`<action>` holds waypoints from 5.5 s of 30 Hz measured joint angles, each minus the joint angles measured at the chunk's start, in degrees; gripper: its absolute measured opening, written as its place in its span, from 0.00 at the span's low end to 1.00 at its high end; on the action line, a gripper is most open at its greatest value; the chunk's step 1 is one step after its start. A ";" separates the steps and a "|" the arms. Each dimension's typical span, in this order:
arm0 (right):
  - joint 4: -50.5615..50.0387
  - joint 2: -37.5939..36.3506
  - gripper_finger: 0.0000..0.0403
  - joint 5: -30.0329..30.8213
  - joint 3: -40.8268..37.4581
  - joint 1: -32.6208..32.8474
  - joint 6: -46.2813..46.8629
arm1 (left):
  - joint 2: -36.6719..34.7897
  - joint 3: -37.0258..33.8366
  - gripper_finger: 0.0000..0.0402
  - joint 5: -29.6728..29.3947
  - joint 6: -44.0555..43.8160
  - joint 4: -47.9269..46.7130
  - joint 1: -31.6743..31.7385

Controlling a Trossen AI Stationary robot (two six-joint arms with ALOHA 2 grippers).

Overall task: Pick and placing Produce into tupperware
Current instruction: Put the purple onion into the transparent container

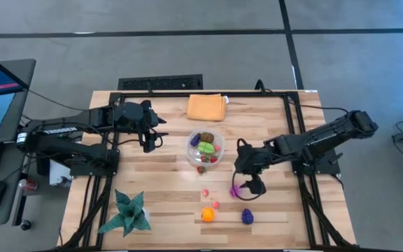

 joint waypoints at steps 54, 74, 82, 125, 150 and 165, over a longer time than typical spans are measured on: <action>-4.61 19.93 0.85 -3.09 8.50 1.88 -8.85 | 0.02 0.04 0.52 0.00 -0.39 -1.75 0.00; -3.05 26.23 0.85 -7.99 8.77 1.87 -3.78 | 0.00 0.04 0.52 0.00 -0.42 -1.95 0.00; -3.02 26.40 0.84 -7.73 8.77 2.10 -3.77 | 0.00 0.04 0.52 0.00 -0.60 -1.99 -0.02; -4.39 26.40 0.82 -4.21 8.38 2.10 -1.15 | 0.00 0.04 0.52 0.00 -1.20 -2.54 -0.02; -5.49 26.38 0.75 -3.04 8.38 2.10 0.77 | 0.00 0.04 0.52 0.00 -1.22 -2.58 -0.02; -5.73 26.35 0.73 -3.04 8.38 2.08 0.87 | 0.00 0.04 0.52 -0.10 -1.18 -2.58 -0.01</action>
